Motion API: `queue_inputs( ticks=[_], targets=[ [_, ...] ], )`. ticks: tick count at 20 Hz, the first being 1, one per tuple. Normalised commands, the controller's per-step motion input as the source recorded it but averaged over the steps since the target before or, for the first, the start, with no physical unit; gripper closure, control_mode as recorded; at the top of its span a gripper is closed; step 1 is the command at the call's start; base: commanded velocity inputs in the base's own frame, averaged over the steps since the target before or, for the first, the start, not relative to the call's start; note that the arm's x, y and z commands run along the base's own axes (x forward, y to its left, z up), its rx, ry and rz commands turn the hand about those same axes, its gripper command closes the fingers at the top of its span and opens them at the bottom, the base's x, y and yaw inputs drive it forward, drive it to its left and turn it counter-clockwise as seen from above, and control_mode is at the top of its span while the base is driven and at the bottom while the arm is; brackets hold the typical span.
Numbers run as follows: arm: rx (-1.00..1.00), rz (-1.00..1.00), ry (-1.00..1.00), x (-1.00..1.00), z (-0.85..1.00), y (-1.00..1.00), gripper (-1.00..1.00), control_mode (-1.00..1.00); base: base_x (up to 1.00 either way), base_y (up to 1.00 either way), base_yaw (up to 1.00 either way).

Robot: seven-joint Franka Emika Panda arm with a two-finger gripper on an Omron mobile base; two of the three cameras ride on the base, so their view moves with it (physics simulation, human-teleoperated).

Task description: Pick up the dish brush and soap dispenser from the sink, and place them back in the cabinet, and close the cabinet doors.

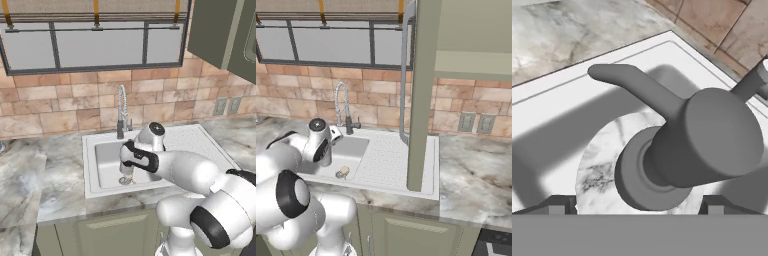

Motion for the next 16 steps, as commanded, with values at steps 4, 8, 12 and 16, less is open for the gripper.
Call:
queue_inputs(
  ticks=[4,8,12,16],
  targets=[
    [0.00,-0.04,0.00,-0.25,0.36,-0.04,1.00,-1.00,0.00,0.00,0.00],
    [0.00,-0.02,0.00,-0.30,0.30,-0.09,1.00,-1.00,0.00,0.00,0.00],
    [0.00,-0.01,0.00,-0.35,0.28,-0.14,1.00,-1.00,0.00,0.00,0.00],
    [0.00,0.00,0.00,-0.31,0.29,-0.17,1.00,-1.00,0.00,0.00,0.00]
  ],
)
